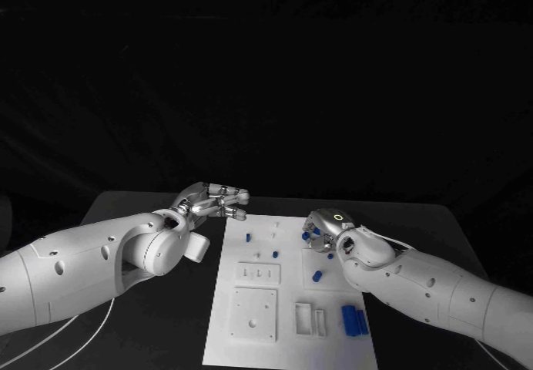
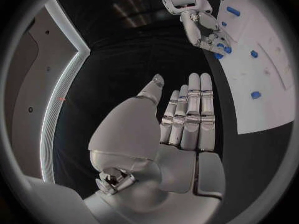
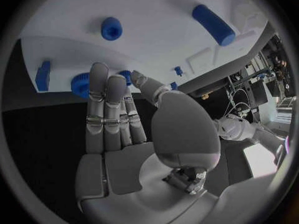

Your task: Assemble the parts on the task board

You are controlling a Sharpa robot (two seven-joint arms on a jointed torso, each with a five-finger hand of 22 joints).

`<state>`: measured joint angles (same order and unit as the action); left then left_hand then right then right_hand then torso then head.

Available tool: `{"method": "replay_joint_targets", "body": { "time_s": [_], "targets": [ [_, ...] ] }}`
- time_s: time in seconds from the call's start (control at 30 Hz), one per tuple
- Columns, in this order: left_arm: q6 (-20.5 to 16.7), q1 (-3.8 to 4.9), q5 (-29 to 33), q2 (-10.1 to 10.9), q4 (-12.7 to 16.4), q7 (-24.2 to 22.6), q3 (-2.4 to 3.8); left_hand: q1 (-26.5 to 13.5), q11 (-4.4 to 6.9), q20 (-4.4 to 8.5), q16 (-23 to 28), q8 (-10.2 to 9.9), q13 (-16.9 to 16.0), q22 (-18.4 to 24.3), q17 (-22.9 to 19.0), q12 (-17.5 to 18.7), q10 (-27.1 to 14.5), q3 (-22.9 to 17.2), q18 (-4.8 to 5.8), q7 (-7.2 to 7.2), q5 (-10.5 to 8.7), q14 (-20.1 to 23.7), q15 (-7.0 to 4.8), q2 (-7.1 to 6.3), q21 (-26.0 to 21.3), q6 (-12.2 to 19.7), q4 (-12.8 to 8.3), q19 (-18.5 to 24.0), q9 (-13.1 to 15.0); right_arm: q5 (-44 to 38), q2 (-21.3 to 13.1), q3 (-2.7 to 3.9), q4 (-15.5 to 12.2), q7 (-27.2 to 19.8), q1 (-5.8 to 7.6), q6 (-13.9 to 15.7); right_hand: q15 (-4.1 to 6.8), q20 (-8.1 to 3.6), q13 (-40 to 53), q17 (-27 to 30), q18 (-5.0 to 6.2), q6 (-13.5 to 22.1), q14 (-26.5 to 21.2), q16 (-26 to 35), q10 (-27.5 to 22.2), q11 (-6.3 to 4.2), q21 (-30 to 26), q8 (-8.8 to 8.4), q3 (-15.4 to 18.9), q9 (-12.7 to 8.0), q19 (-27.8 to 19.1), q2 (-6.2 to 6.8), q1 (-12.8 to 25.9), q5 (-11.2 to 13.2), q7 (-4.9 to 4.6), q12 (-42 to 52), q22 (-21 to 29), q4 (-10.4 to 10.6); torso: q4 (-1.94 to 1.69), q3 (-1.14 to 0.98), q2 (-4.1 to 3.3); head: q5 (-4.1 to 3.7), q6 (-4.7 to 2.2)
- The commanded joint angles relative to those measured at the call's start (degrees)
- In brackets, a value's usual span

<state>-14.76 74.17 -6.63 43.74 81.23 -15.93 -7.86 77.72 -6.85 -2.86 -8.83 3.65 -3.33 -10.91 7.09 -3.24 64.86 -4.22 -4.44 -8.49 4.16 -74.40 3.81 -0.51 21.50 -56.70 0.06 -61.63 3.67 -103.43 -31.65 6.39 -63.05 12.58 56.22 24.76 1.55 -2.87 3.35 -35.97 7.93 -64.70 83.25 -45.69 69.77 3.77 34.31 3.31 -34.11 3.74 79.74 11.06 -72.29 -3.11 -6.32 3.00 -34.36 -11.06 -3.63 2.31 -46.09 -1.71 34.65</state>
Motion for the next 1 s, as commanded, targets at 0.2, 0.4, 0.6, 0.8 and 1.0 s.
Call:
{"method": "replay_joint_targets", "body": {
  "time_s": [0.2,0.4,0.6,0.8,1.0],
  "targets": [
    [1.26,0.05,-0.22,-0.24,-0.18,0.05,0.07,-0.49,-0.02,-0.01,-0.33,-0.09,-0.07,0.05,0.06,-0.12,-0.52,0.24,-0.14,-0.21,-0.35,0.17,0.01,-0.08,0.28,0.12,-0.13,0.18,0.06,-0.97,0.23,0.0,0.17,0.06,-0.09,-1.17,0.43,-0.41,0.13,-0.01,-0.05,-1.33,-0.15,-0.58,1.64,-0.41,-0.13,0.33,-0.63,0.1,0.18,-1.62,0.05,0.19,0.24,0.34,-2.23,-0.48,-0.02,0.01,-0.33,-0.13,-0.12],
    [1.4,0.05,-0.22,-0.34,-0.33,0.18,0.07,-0.49,-0.02,-0.01,-0.33,-0.09,-0.07,0.05,0.06,-0.12,-0.52,0.24,-0.14,-0.21,-0.35,0.17,0.01,-0.08,0.28,0.12,-0.13,0.18,0.06,-0.99,0.49,-0.02,0.36,0.03,-0.11,-1.31,0.54,-0.54,0.13,0.0,-0.36,-1.75,-0.23,-0.97,1.99,-0.54,-0.16,0.31,-0.9,0.11,0.24,-2.23,0.4,0.09,0.34,0.33,-4.09,-0.61,-0.14,0.02,-0.52,-0.22,-0.25],
    [1.54,0.05,-0.22,-0.37,-0.44,0.36,0.07,-0.51,-0.04,-0.03,-0.37,-0.06,-0.07,0.19,0.04,-0.13,-0.58,0.34,-0.16,-0.21,-0.39,0.24,0.03,0.11,0.36,0.12,-0.17,0.2,0.08,-1.15,0.66,-0.03,0.38,0.22,-0.13,-1.47,0.68,-0.68,0.16,-0.09,-0.65,-2.75,-0.16,-1.42,2.9,-0.87,0.22,0.35,-1.07,0.18,0.37,-3.26,0.73,-0.64,0.59,0.34,-5.85,-0.32,-0.09,0.01,-0.62,-0.23,-0.27],
    [1.74,0.05,-0.22,-0.46,-0.63,0.58,0.07,-0.45,-0.04,-0.03,-0.39,-0.05,-0.07,0.23,0.04,-0.12,-0.62,0.34,-0.16,-0.21,-0.47,0.25,0.02,0.16,0.39,0.12,-0.2,0.21,0.08,-1.72,0.59,-0.04,0.18,1.18,-0.14,-0.43,1.55,-1.39,0.29,-0.24,-0.66,-5.26,-0.28,-2.08,5.54,-1.77,0.88,0.56,-1.17,0.54,0.35,-4.81,0.6,-2.16,1.19,0.43,-7.76,-1.01,-0.04,0.03,-0.62,-0.22,-0.34],
    [1.78,0.05,-0.22,-0.45,-0.81,0.75,0.07,-0.43,-0.04,-0.03,-0.39,-0.05,-0.07,0.24,0.04,-0.12,-0.63,0.34,-0.16,-0.21,-0.49,0.26,0.02,0.18,0.39,0.11,-0.21,0.22,0.08,-2.24,0.14,-0.03,-1.23,2.6,-0.13,1.74,2.04,-2.04,0.29,0.29,-1.26,-6.9,-0.27,-2.0,7.36,-2.35,2.43,0.38,-1.45,0.93,0.41,-5.64,1.19,-2.49,1.61,0.38,-10.91,-2.16,-0.08,0.04,-0.66,-0.21,-0.45]
  ]
}}
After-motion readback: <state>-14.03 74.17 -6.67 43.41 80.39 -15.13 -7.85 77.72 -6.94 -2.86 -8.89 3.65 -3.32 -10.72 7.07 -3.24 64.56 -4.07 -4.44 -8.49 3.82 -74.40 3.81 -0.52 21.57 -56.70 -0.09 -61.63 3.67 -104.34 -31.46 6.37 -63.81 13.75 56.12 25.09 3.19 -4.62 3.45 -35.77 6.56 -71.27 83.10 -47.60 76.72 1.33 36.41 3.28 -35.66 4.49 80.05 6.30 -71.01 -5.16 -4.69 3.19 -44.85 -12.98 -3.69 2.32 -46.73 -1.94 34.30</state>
